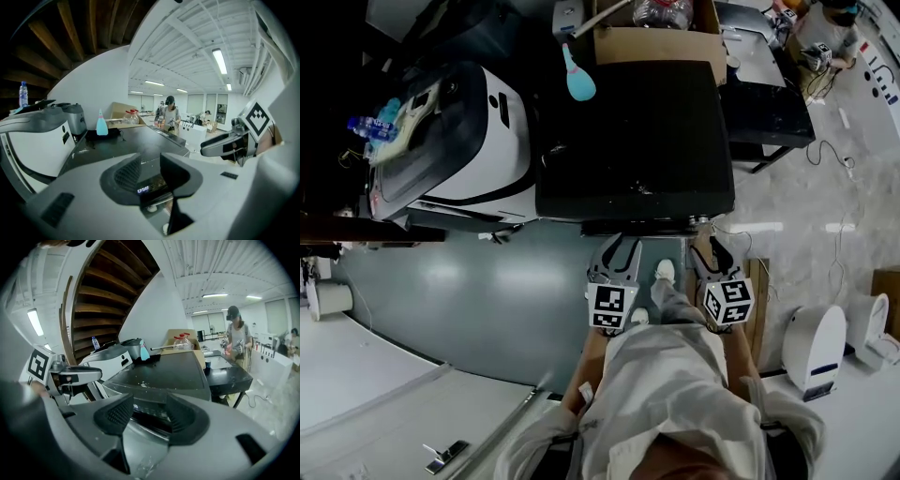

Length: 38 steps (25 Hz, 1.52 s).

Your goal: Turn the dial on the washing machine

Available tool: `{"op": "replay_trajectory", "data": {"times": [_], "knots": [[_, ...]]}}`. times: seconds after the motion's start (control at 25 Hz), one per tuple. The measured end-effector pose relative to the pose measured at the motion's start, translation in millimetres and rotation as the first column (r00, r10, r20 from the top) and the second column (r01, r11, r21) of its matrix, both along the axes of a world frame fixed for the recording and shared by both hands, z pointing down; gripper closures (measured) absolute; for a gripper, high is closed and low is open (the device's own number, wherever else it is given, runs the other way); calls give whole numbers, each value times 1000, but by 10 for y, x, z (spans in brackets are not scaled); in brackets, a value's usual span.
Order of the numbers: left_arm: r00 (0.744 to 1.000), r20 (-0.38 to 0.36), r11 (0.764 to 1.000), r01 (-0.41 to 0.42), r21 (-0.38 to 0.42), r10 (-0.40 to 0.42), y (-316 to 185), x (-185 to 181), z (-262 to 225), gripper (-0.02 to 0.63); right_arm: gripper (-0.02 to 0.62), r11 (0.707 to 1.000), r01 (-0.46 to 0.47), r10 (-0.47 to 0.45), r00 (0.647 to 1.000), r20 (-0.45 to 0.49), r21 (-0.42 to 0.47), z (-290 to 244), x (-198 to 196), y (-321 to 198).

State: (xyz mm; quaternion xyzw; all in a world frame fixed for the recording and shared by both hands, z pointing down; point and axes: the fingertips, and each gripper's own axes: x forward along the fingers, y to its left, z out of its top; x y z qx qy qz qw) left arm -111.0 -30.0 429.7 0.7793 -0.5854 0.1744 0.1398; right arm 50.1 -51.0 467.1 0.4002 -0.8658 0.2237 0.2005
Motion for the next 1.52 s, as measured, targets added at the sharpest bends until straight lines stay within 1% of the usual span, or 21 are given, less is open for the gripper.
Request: {"op": "replay_trajectory", "data": {"times": [0.24, 0.44, 0.76, 1.12, 1.36, 1.52], "knots": [[1000, 13, 998, 1, -64, 0, -71, 120, 264, 479, 373, 999, -8, 7, 1000, -29, -51, 310, 131, -102], [1000, 21, 995, 8, -104, -6, -96, 199, 487, 479, 370, 998, -10, 7, 999, -48, -67, 519, 197, -174], [1000, 25, 988, 8, -154, -4, -79, 298, 815, 479, 353, 995, -44, 36, 996, -86, -92, 862, 257, -255], [1000, -2, 982, -5, -188, 5, -73, 383, 1136, 479, 344, 997, -61, 53, 987, -150, -49, 1103, 223, -317], [999, -29, 979, -48, -200, 43, -107, 498, 1290, 479, 334, 997, -72, 67, 979, -193, -16, 1239, 223, -356], [997, -41, 975, -80, -206, 73, -133, 568, 1408, 479, 325, 998, -62, 66, 971, -230, 26, 1312, 224, -415]]}}
